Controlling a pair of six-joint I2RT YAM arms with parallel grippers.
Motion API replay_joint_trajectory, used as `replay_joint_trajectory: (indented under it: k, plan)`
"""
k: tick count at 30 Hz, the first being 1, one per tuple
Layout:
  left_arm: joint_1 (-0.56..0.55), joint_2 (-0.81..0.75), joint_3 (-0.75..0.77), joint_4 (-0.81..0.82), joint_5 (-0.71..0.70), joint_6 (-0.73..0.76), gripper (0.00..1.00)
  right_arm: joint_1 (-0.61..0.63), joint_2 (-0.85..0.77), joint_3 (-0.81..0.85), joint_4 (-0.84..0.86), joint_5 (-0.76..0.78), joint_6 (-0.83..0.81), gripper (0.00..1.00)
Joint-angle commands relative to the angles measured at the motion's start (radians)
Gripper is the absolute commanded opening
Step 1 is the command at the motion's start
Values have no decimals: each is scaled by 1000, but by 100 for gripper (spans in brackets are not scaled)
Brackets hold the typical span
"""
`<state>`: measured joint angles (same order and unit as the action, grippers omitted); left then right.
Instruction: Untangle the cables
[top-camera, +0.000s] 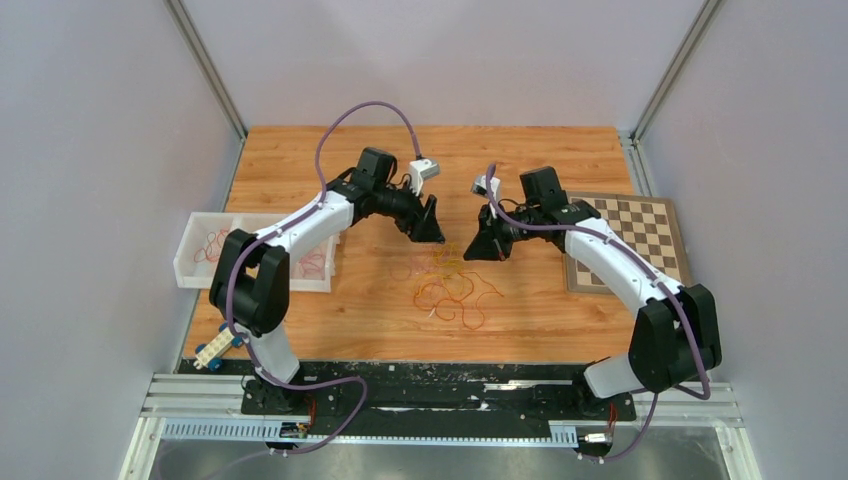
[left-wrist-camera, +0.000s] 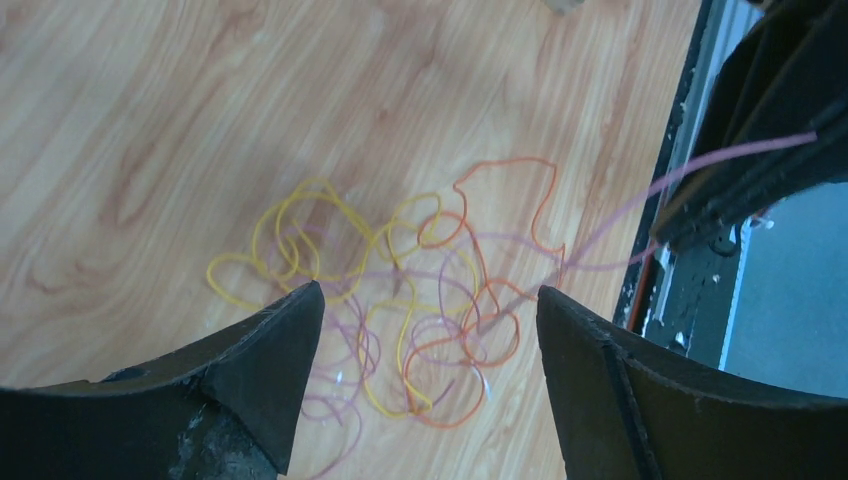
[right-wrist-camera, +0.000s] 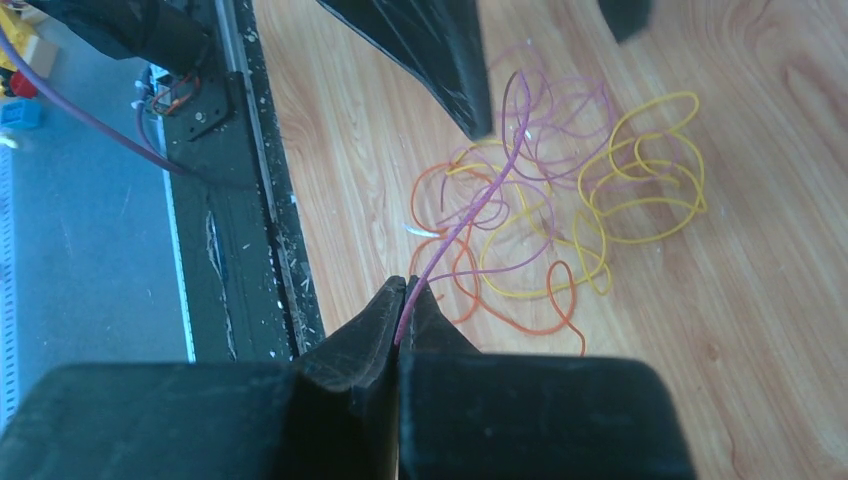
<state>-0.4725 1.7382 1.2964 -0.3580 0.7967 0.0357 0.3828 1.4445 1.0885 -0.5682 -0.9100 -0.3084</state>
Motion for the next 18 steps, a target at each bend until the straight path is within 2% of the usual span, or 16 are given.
replay_joint_trajectory:
  k: [1,2,4,5,6,7,9,13,18]
  plan:
    - [-34,45,84,54,39,-29,84,0,-39,65,-16,-89,-17,0]
    - [-40,55,94,53,41,-29,83,0,-40,70,-21,-90,-16,0]
    - [-45,63,115,37,54,-30,70,0,-44,77,-29,-85,-14,0]
    - [-46,61,121,29,63,-30,51,0,-48,79,-33,-74,-15,0]
    - [-45,50,135,10,66,-30,39,-1,-51,81,-36,-58,-15,0]
    - [-45,42,141,1,68,-28,20,-1,-56,80,-36,-34,-17,0]
    - [-39,-3,160,-23,68,-54,2,-7,-59,80,-34,15,-23,0]
    - [-10,-142,182,55,146,-257,0,-17,-32,105,-5,74,11,3]
    - [-6,-237,261,70,88,-341,0,-15,48,179,64,16,123,10]
